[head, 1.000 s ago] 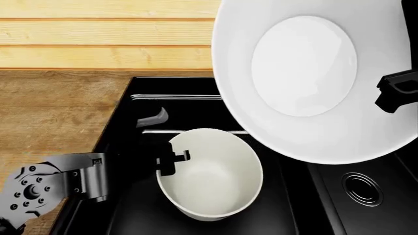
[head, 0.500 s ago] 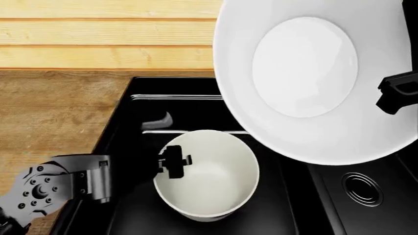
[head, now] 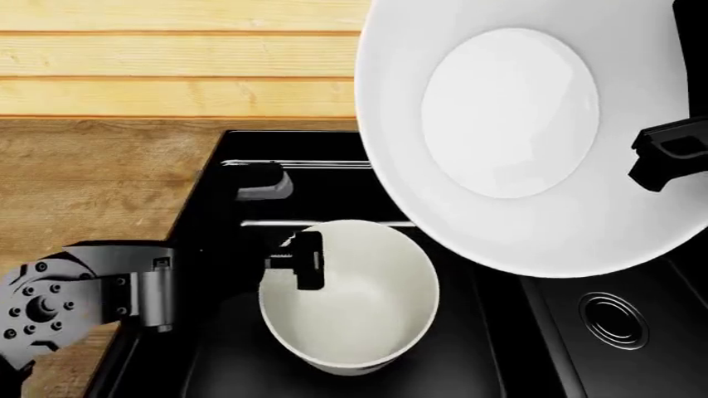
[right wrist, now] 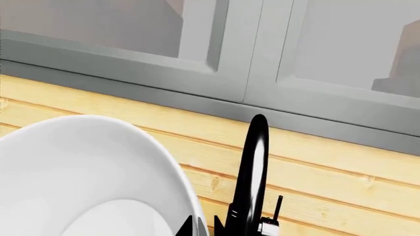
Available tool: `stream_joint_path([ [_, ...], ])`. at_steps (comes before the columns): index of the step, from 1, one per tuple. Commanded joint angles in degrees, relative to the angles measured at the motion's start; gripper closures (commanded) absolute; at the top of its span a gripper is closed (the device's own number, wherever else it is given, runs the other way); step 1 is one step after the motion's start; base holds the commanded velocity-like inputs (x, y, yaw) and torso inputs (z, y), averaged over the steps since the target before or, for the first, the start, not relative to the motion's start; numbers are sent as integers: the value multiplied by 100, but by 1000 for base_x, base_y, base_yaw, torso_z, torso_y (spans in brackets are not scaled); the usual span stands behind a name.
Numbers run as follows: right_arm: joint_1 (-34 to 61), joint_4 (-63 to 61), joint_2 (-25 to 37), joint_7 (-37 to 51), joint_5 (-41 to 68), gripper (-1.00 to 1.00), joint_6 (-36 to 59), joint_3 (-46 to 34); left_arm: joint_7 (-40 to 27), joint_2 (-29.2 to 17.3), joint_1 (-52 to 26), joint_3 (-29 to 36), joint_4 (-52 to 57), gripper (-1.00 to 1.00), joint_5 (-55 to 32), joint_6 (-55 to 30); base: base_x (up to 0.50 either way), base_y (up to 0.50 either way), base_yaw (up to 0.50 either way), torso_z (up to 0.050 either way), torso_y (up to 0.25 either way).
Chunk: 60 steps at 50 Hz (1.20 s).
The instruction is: Stack the bowls in the sink.
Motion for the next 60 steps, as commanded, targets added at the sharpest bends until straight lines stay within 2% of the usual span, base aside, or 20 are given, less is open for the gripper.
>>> stream_joint_path([
  [1,78,44,-82,33,-63,100,31,15,-389,-166,-523,-215,321,-100,-365,-149,0,0,0,0,0],
  [13,82,29,-125,66,-59,100,12,10,-843,-355,-1140,-434,595,-100,-812,-318,0,0,0,0,0],
  [29,192,67,-205,130,-6,100,55,-21,-1660,-713,-2338,-653,829,-100,-1697,-776,0,0,0,0,1],
  [39,151,57,-273,127,-53,100,41,-44,-1962,-972,-3007,-1027,943,-100,-2049,-699,0,0,0,0,0],
  [46,101,74,-423,158,-165,100,42,-127,-2081,-1049,-3612,-1361,906,-100,-2256,-621,0,0,0,1,0],
  [60,257,285,-976,399,-324,100,53,-407,-2709,-1360,-5006,-1571,646,-100,-2884,-1059,0,0,0,0,0],
])
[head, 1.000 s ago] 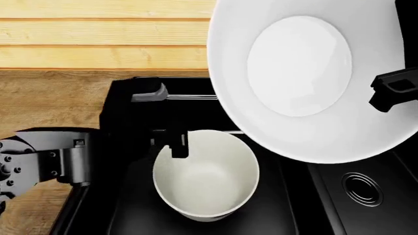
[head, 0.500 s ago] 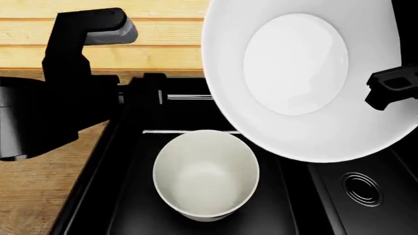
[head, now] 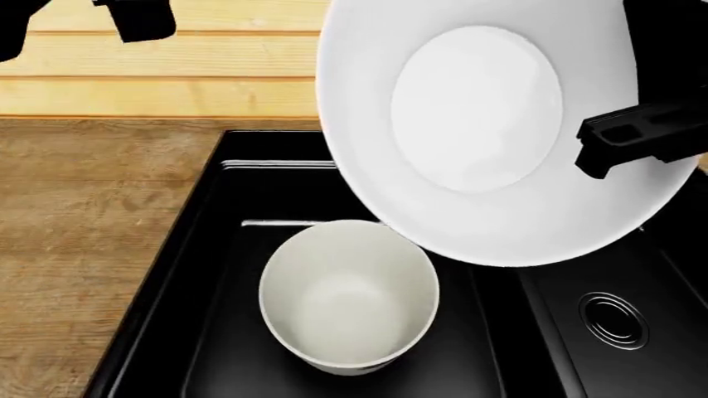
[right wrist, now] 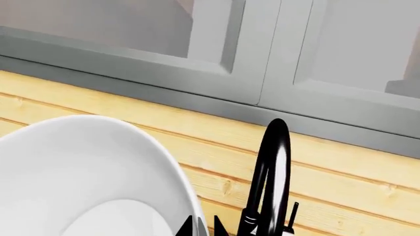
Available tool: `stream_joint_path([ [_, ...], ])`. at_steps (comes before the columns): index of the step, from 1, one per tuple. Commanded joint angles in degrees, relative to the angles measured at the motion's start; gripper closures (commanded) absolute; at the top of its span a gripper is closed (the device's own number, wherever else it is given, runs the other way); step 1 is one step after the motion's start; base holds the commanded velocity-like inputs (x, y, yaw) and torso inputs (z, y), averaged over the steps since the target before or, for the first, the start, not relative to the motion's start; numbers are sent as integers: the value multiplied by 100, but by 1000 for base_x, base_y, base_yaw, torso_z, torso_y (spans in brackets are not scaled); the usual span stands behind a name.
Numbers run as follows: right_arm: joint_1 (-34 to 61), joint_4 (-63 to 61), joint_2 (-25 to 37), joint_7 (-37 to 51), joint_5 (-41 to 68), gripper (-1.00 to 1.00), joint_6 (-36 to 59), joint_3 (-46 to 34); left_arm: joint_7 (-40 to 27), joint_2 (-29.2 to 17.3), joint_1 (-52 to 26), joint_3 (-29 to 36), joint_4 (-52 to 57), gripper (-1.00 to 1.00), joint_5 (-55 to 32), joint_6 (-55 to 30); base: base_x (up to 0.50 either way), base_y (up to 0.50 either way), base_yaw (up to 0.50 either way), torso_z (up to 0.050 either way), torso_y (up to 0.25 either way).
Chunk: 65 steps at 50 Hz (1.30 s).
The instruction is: Stack the bowls in the sink.
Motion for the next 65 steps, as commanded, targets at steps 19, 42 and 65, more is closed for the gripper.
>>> stream_joint_path([
  [19,661,817,-1436,732,-464,100,140,-800,-737,-693,-1481,-230,-112,-100,-857,-547,0,0,0,0,1],
  [42,623,2312,-2544,1328,-324,100,-194,-1647,-670,-838,-1436,-234,-20,-100,-864,-519,0,0,0,0,0],
  [65,-2,2329,-2855,1767,457,100,-978,-1895,-606,-945,-1386,-239,27,-100,-849,-531,0,0,0,0,0],
])
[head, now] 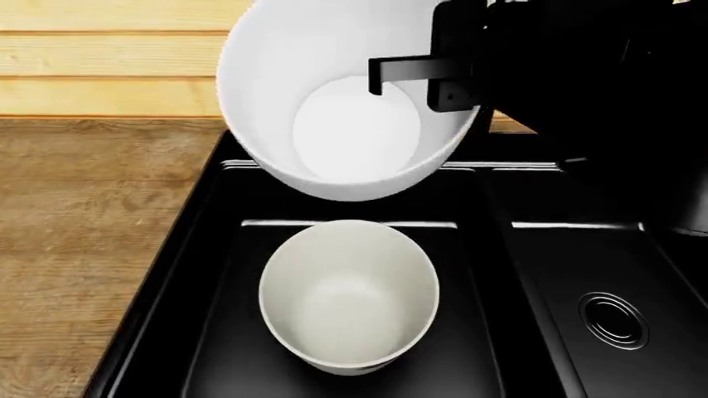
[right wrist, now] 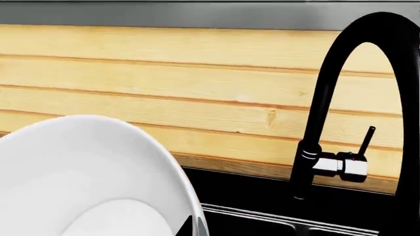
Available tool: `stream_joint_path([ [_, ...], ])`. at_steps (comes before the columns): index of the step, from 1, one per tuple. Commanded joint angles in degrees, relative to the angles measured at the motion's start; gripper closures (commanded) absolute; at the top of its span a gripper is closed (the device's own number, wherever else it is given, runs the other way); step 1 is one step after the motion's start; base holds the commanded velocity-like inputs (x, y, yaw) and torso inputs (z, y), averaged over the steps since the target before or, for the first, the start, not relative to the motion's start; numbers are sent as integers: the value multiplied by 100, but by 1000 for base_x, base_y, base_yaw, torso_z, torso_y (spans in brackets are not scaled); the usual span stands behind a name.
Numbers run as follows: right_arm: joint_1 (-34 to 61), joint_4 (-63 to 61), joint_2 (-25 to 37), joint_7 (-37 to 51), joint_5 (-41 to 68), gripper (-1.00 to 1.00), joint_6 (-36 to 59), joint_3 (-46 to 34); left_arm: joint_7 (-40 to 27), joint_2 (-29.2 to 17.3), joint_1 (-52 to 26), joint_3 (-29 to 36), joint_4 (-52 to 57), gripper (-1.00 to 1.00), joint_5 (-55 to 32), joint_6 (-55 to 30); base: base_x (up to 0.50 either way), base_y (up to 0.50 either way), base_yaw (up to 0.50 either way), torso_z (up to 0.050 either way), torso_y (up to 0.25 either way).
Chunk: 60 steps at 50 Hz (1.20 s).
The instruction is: Stack the bowls in the sink.
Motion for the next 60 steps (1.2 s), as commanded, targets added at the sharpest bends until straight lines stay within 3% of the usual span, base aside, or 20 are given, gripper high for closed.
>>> stream_joint_path([
  [1,-278,-16,-107,190,254,100,-327,-102,9,-38,17,4,39,-100,-9,8,0,0,0,0,0],
  [28,-1013,-193,94,-205,141,100,-599,-249,39,-109,46,24,77,-100,-3,-7,0,0,0,0,0],
  [60,-1734,-3,-131,-652,-683,100,-906,-540,137,-180,184,25,172,-100,68,13,0,0,0,0,0],
])
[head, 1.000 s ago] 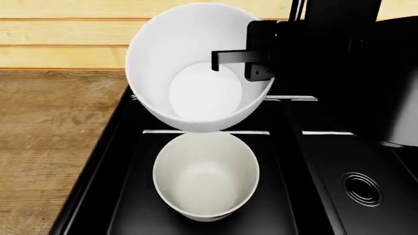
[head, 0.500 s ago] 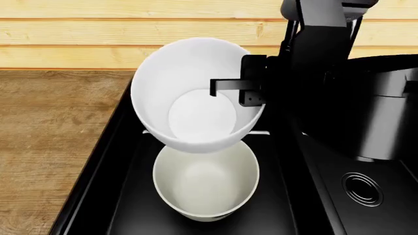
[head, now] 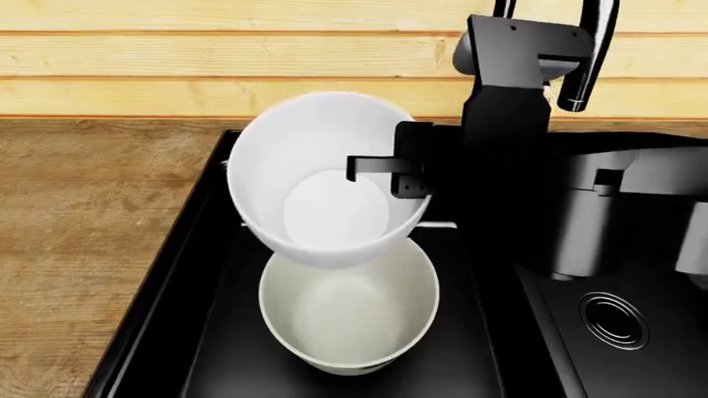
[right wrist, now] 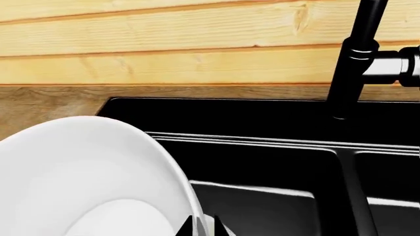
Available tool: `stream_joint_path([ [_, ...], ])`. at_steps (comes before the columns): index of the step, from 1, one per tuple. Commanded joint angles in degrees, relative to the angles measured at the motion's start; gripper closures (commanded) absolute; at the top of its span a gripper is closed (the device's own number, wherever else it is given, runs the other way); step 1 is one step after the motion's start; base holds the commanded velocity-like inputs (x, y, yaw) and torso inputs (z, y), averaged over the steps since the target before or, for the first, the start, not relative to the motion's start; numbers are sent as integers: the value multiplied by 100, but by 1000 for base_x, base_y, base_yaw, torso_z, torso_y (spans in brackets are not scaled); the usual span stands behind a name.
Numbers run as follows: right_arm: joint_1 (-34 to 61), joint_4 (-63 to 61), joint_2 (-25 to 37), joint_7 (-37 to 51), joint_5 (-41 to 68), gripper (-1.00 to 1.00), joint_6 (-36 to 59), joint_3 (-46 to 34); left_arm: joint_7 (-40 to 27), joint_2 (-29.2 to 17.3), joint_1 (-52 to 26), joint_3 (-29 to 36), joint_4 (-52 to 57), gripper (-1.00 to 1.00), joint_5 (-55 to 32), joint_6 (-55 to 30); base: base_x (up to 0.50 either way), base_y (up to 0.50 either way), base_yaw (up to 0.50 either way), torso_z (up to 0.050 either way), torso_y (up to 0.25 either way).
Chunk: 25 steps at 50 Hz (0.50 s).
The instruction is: Stack the bowls in the sink.
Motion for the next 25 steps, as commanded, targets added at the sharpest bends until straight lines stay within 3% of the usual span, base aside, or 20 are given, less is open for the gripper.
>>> stream_joint_path([
  [1,-221,36,-51,-149,-245,100,-60,-74,24,-1,31,7,15,-100,25,2,0,0,0,0,0],
  [25,-566,146,-26,-390,-575,100,-51,-295,34,-82,99,7,110,-100,17,24,0,0,0,0,0],
])
